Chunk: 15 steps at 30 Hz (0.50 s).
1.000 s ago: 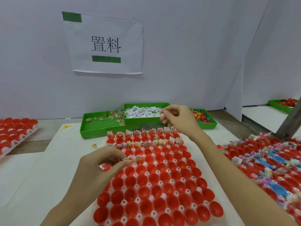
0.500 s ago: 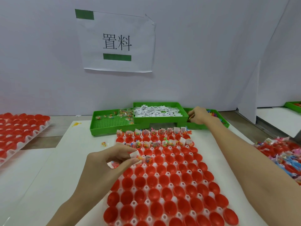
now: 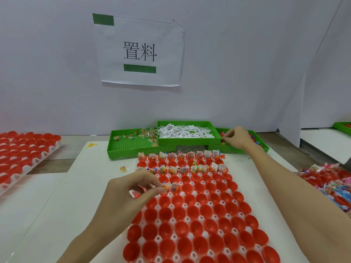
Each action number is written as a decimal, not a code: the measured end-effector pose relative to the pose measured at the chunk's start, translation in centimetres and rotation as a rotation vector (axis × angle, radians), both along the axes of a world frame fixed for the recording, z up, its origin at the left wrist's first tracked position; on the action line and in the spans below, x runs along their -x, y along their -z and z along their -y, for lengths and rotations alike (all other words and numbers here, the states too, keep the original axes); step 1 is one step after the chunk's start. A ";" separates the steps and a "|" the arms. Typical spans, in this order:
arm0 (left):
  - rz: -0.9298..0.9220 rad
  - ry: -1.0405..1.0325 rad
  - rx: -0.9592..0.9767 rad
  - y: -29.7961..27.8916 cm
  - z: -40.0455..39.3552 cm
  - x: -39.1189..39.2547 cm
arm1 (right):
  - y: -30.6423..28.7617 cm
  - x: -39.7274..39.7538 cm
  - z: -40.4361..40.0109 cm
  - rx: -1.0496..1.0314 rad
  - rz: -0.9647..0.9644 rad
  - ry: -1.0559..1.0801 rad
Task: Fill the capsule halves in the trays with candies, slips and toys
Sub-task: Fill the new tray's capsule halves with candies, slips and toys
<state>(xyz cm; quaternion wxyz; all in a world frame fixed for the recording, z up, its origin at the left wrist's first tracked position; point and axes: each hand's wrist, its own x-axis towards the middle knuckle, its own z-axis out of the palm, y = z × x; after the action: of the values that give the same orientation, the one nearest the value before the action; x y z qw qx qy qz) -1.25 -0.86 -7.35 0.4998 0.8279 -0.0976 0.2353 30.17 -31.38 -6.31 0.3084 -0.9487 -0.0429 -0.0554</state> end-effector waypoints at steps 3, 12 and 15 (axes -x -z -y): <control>-0.018 0.000 0.036 0.1 0.0 0.0 | 0.3 1.0 0.5 -0.140 0.118 0.056; -0.105 0.046 0.183 -0.1 0.7 0.0 | -1.3 9.5 -1.0 -0.616 0.214 -0.074; -0.130 0.068 0.207 -0.2 1.0 0.2 | -2.1 14.4 -3.0 -0.694 0.135 -0.267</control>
<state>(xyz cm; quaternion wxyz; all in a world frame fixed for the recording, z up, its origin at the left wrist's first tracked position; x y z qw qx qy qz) -1.44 -1.82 -7.17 0.5957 0.7814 -0.0681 0.1729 15.80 -28.42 -4.22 0.6125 -0.7679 -0.1653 -0.0884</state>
